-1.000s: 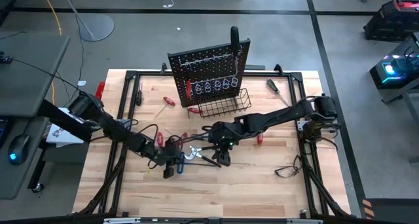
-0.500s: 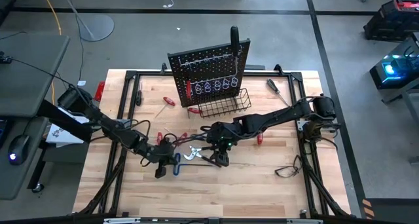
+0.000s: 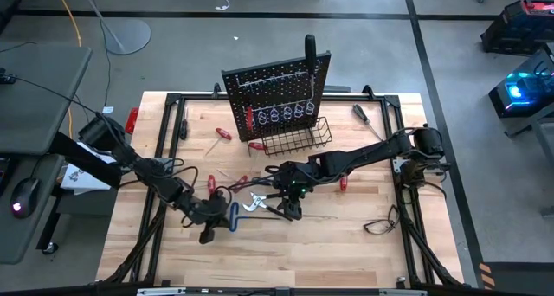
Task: Hang tools onto peg board
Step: Hang the blue pick tool on the peg board
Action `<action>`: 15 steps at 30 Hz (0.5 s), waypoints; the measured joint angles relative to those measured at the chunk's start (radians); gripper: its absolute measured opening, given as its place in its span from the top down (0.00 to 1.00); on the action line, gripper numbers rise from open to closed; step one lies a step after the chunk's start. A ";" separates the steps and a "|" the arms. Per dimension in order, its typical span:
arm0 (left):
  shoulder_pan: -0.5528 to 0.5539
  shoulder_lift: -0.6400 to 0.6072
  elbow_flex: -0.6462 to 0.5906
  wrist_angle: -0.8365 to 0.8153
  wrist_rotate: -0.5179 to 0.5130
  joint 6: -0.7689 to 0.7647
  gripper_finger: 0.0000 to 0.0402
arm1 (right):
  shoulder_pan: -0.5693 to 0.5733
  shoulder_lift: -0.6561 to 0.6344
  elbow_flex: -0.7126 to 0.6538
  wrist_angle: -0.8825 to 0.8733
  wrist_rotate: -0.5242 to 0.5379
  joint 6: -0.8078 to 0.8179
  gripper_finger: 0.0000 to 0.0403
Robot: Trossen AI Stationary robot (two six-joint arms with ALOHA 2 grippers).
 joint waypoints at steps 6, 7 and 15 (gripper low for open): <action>0.007 0.027 0.001 0.013 -0.009 0.010 1.00 | 0.000 0.000 0.000 0.002 0.002 0.008 0.52; 0.007 0.032 0.001 0.011 -0.010 0.010 1.00 | 0.000 0.000 0.000 0.001 0.002 0.008 0.52; -0.010 0.169 -0.037 0.154 -0.061 -0.031 1.00 | 0.003 0.000 0.000 -0.002 0.000 0.010 0.52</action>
